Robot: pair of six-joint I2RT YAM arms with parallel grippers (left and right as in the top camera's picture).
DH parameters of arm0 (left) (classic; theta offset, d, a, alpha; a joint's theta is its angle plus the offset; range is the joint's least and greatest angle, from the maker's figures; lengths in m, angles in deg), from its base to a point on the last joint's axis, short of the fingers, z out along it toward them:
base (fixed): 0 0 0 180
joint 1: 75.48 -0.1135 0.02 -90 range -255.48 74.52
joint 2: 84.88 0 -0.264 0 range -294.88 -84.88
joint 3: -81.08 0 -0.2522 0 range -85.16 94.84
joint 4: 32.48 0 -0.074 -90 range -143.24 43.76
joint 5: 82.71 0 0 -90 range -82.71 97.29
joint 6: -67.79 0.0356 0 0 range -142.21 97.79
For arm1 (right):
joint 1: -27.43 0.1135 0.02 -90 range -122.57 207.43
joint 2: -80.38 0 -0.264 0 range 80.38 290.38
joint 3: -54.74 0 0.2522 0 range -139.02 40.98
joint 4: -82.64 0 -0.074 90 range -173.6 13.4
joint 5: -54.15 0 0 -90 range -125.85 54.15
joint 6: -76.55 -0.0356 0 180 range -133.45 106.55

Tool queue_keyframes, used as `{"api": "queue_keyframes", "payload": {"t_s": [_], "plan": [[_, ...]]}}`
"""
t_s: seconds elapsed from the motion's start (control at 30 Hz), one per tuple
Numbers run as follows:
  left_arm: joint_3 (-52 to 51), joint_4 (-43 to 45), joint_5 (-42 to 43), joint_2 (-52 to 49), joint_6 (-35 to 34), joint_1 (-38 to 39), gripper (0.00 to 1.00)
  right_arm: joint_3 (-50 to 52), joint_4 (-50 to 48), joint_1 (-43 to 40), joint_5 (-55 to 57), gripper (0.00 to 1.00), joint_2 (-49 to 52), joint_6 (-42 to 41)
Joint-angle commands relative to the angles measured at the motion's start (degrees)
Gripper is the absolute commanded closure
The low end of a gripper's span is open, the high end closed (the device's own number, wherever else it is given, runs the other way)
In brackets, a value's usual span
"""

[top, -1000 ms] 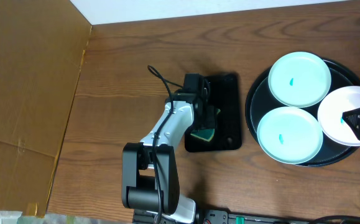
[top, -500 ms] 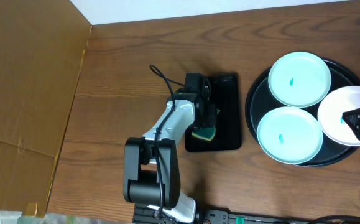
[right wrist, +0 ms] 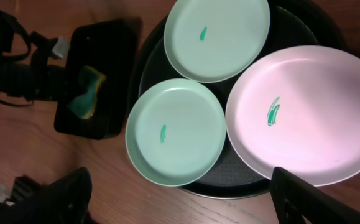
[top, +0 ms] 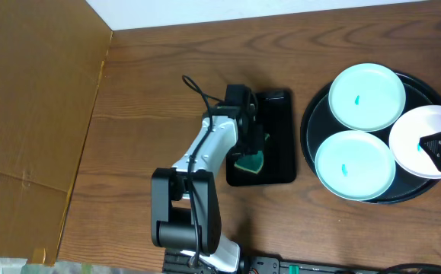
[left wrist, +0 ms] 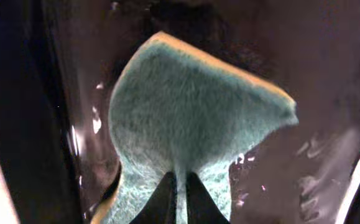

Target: Clean dirty plates on tray and stack at the side

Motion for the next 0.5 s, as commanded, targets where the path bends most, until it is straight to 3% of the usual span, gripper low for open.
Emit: {"api": "queue_keyframes", "payload": {"t_s": [0.0,0.07,0.13,0.17,0.3,0.47], "plan": [[1.7,-1.0,3.1,0.3,-1.1,0.0,0.93,-0.9,0.0,0.1,-0.1,0.10,0.0,-0.4],[1.7,-1.5,3.7,0.3,-1.5,0.0,0.87,-0.9,0.0,0.1,-0.1,0.10,0.0,-0.4],[1.7,-1.8,3.5,0.3,-1.5,0.0,0.66,-0.9,0.0,0.1,-0.1,0.10,0.0,-0.4],[1.7,-1.9,3.2,0.3,-1.5,0.0,0.61,-0.9,0.0,0.1,-0.1,0.10,0.0,-0.4],[1.6,-2.4,-1.4,0.3,-1.5,0.0,0.49,-0.9,0.1,0.1,-0.1,0.10,0.0,-0.4],[0.2,-0.5,-4.5,0.3,-1.5,0.0,0.45,-0.9,0.2,0.1,-0.1,0.10,0.0,-0.4]]}}
